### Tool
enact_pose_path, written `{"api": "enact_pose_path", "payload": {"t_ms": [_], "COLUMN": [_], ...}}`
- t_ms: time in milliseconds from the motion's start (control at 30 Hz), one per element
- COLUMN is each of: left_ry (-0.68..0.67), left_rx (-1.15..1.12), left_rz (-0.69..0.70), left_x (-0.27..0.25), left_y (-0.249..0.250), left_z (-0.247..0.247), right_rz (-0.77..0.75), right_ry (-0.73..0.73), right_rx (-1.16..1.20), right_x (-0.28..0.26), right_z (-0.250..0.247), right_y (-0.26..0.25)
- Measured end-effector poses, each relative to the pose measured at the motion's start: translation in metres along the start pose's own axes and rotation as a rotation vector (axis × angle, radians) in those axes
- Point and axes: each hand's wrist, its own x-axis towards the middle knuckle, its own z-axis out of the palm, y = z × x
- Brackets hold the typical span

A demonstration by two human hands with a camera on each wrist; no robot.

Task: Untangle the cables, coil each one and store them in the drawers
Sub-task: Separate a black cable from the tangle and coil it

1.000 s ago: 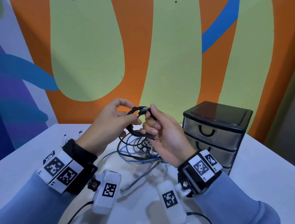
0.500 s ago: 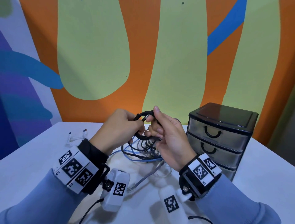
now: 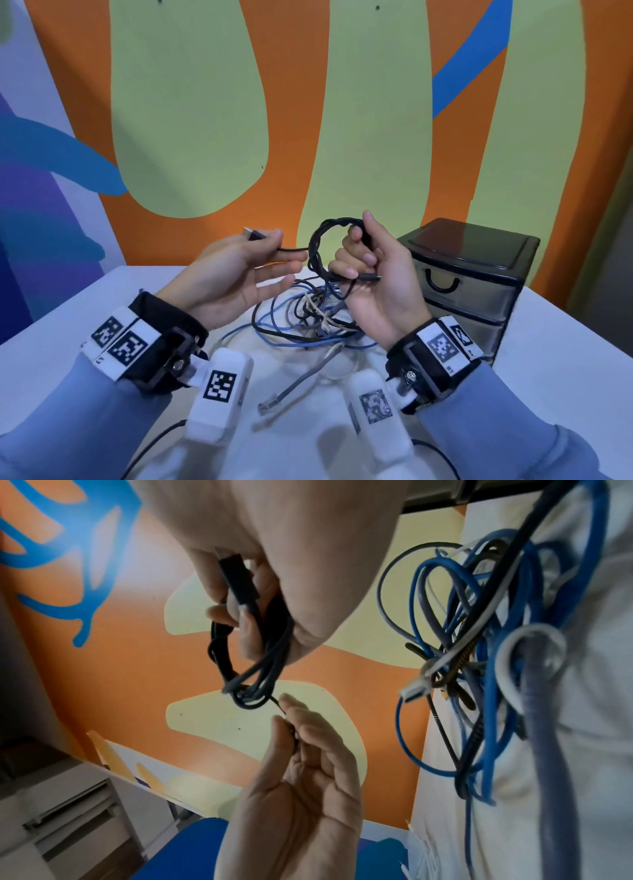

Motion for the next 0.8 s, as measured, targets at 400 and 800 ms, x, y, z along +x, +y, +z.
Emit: {"api": "enact_pose_path", "payload": {"t_ms": [400,800], "left_ry": [0.242,-0.14], "left_rx": [-0.322,0.301], "left_rz": [0.3,0.555], "left_x": [0.009,-0.021], "left_y": [0.011,0.012], "left_z": [-0.015,0.007], "right_rz": [0.019,0.028], "right_ry": [0.077,0.152], "right_rx": [-0.191,-0.468], "right_x": [0.004,0.003], "right_z": [-0.005,-0.007], "right_y": [0.005,0.004]}}
